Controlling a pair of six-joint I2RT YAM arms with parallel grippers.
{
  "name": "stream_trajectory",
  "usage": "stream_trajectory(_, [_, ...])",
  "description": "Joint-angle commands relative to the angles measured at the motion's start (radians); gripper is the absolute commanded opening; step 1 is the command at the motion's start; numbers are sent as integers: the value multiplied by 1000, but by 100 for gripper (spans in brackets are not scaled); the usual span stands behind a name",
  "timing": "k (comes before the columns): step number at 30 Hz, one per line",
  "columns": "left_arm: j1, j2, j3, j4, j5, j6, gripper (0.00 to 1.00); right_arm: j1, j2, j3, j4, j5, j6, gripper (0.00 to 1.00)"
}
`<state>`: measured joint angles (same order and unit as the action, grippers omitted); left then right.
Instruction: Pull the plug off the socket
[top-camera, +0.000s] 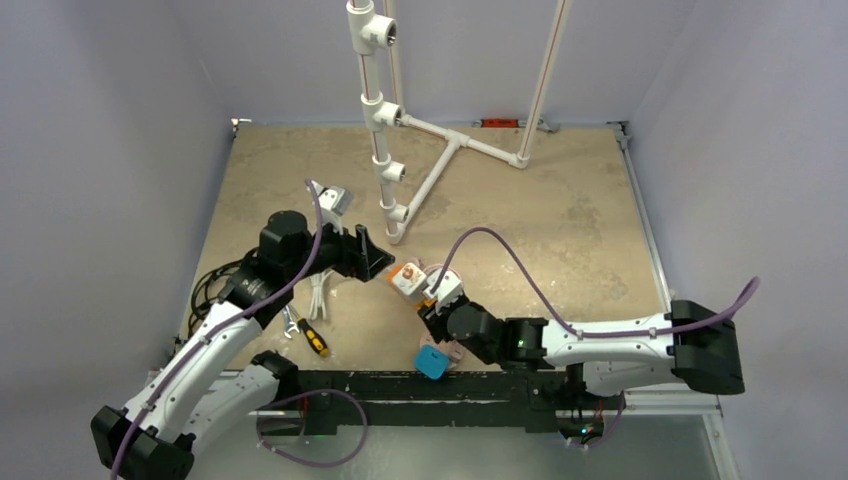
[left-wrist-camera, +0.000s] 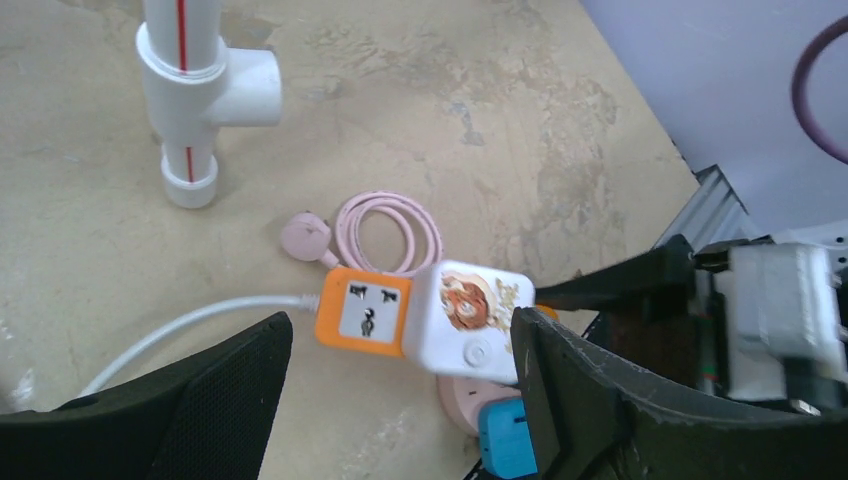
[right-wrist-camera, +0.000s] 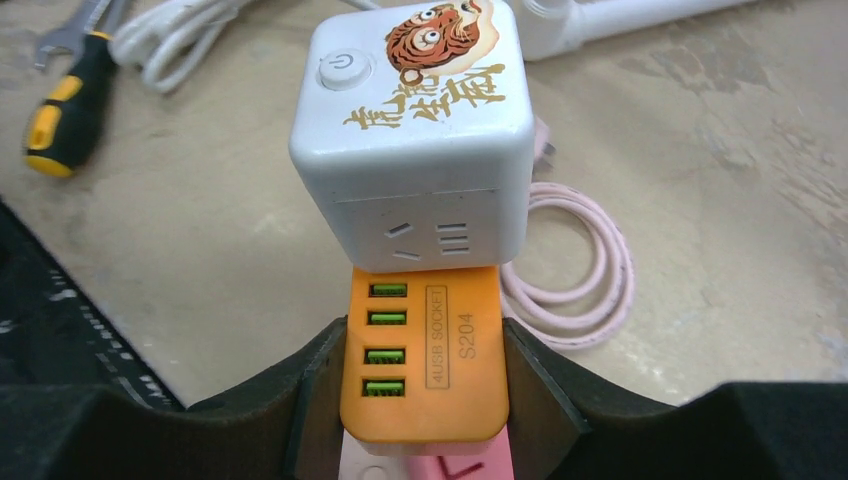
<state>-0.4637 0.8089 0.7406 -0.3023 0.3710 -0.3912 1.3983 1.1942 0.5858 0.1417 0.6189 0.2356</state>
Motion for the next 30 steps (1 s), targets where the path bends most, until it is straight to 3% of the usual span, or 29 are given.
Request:
stream_trajectory(1, [-54, 48, 75, 8, 41, -76, 79, -69, -80, -44, 28, -30, 0, 6])
stream_trajectory(10, [-249, 195, 105, 45, -145, -23, 81, -106, -196, -99, 63, -87, -18, 6])
stream_trajectory(15, [-263, 263, 118, 102, -122, 29, 82, -107, -196, -101, 66, -95, -19, 6])
stream_trajectory(19, [-265, 331, 198, 40, -117, 111, 83, -107, -179, -100, 79, -97, -21, 5])
stream_trajectory(30, [-281, 353, 133, 78, -58, 101, 87, -107, -149, -106, 107, -80, -24, 5])
